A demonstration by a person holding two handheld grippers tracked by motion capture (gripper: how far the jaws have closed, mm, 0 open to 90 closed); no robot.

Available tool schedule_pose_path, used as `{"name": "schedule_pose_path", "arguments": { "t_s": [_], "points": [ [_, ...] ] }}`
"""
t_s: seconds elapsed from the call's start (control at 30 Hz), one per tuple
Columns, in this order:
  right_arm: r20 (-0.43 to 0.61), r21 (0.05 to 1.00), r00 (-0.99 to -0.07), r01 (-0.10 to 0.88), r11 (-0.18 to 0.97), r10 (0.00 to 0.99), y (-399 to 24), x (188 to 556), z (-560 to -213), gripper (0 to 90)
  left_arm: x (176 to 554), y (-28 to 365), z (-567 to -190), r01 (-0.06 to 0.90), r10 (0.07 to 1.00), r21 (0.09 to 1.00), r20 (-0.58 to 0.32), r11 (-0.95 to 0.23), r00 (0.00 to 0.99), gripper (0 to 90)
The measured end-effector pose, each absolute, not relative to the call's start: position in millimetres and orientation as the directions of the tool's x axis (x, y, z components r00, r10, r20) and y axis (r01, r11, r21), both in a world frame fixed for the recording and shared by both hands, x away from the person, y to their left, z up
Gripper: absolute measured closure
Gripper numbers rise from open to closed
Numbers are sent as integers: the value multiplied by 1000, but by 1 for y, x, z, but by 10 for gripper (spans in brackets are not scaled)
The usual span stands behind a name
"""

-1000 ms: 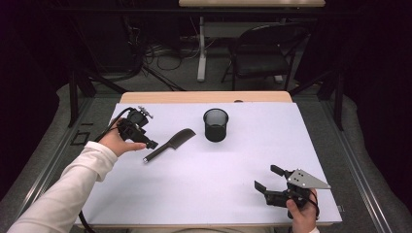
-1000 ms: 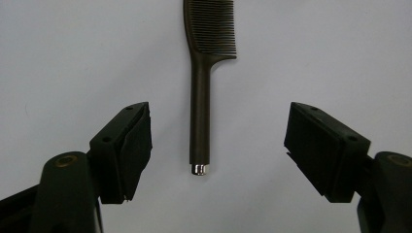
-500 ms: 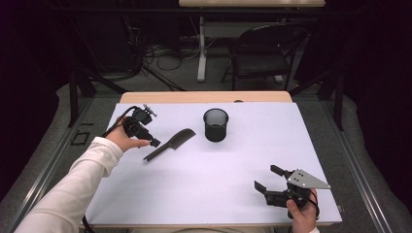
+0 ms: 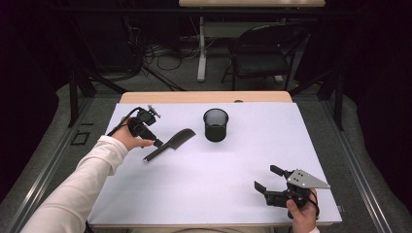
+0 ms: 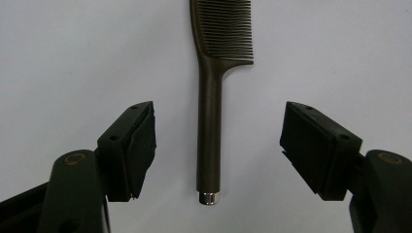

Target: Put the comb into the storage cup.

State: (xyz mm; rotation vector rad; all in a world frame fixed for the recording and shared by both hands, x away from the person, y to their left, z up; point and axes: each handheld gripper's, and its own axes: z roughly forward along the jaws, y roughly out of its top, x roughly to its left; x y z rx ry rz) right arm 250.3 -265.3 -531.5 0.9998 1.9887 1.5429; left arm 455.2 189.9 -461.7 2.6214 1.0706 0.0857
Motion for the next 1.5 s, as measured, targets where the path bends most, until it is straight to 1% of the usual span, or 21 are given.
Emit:
{"name": "schedule_pose_path", "arguments": {
  "t_s": [0.27, 0.3, 0.37, 0.67, 1.1, 1.17, 1.5],
  "points": [
    [94, 951, -649, 283, 124, 755, -266, 250, -531, 147, 459, 181, -471, 675, 691, 283, -57, -681, 721, 309],
    [94, 952, -649, 280, 123, 755, -266, 251, -532, 147, 459, 180, -472, 672, 688, 282, -54, -685, 724, 326],
    [94, 952, -650, 280, 123, 754, -266, 251, -532, 147, 460, 178, -473, 670, 687, 275, -46, -689, 726, 334],
    [101, 953, -653, 281, 117, 750, -265, 251, -532, 147, 463, 170, -482, 672, 686, 262, -48, -693, 726, 334],
    [106, 951, -654, 285, 115, 749, -265, 251, -532, 146, 468, 170, -493, 682, 687, 198, -52, -704, 724, 336],
    [106, 951, -656, 286, 116, 748, -265, 251, -532, 147, 468, 170, -495, 687, 690, 186, -59, -702, 721, 361],
    [105, 951, -658, 286, 118, 746, -265, 251, -532, 147, 471, 173, -500, 691, 697, 169, -37, -702, 717, 361]
  ]
}}
